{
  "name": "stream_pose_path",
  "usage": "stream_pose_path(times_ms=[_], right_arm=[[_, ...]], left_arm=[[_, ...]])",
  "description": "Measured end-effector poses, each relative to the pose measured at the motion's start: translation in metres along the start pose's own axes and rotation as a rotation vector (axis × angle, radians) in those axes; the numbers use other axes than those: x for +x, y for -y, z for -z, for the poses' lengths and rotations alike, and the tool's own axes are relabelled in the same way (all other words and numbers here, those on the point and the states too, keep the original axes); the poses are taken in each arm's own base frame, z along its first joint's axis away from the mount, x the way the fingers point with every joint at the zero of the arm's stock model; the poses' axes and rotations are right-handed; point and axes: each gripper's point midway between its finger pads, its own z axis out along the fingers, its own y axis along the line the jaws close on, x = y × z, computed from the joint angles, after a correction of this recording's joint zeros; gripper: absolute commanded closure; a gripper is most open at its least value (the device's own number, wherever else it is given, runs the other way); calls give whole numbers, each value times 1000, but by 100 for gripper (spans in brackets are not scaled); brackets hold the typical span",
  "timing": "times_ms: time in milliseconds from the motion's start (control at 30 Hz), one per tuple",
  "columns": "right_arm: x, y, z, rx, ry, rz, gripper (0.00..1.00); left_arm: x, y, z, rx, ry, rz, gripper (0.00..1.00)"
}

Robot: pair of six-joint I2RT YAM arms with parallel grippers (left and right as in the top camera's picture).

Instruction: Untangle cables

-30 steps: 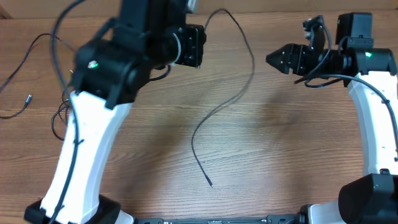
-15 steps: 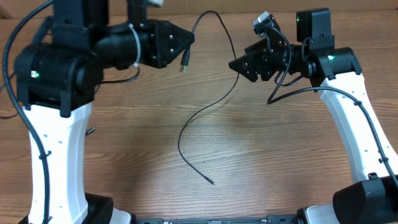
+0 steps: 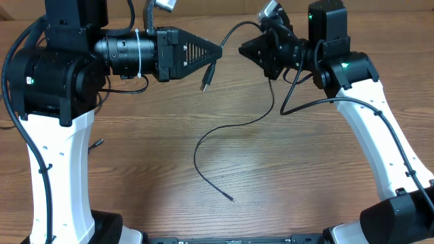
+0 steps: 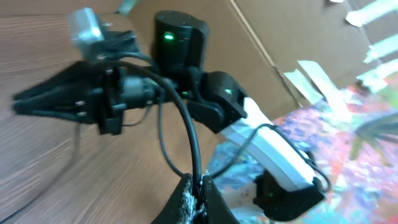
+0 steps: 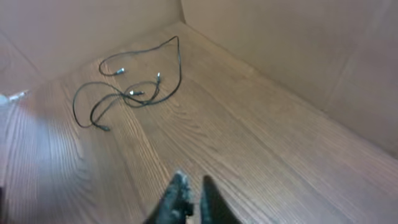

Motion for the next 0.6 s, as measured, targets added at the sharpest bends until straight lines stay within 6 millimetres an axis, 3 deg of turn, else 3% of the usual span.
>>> stream_pose_path(times_ms=[167, 233, 333, 367, 433, 500, 600], right_arm=[[15, 8, 7, 19, -46, -238, 96], [25, 13, 11, 43, -75, -342, 96], [40, 22, 16, 109, -119, -495, 96], [44, 25, 17, 136, -129, -540, 96], [49, 28, 21, 192, -143, -620, 96], [53, 30, 29, 253, -147, -709, 96], [53, 29, 50, 364, -124, -860, 96]], left_arm=[[-6, -38, 4, -216, 52, 28, 96], [-9, -54, 7, -300, 69, 38, 91], [-13, -79, 7, -393, 73, 47, 66], [-14, -89, 5, -416, 66, 48, 48], [-14, -111, -1, -452, 42, 74, 28], [-10, -137, -11, -480, -3, 106, 21], [0, -174, -27, -499, -88, 148, 20]])
